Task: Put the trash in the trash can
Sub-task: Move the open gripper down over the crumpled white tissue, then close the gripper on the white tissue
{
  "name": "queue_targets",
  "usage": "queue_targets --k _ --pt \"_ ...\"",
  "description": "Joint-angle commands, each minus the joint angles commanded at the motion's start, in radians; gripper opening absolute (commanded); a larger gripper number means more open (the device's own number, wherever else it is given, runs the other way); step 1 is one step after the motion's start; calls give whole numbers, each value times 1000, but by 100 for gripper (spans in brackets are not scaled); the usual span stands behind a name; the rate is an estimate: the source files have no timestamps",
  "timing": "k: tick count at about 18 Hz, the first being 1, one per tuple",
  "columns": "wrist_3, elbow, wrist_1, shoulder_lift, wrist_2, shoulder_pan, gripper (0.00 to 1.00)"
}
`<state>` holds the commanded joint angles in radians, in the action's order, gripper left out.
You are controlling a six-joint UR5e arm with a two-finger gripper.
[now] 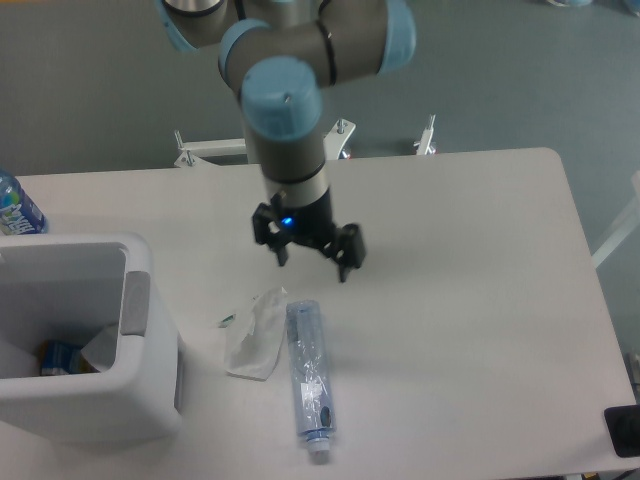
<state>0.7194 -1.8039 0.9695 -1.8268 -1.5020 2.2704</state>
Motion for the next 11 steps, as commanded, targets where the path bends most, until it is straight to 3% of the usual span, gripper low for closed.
queue_targets --k 3,6,11 --pt "2 -3 -57 -34 89 -14 100" --pt "-9 -3 -98 -78 100 -38 100" --pt "-14 -3 -110 -117 97 -46 100"
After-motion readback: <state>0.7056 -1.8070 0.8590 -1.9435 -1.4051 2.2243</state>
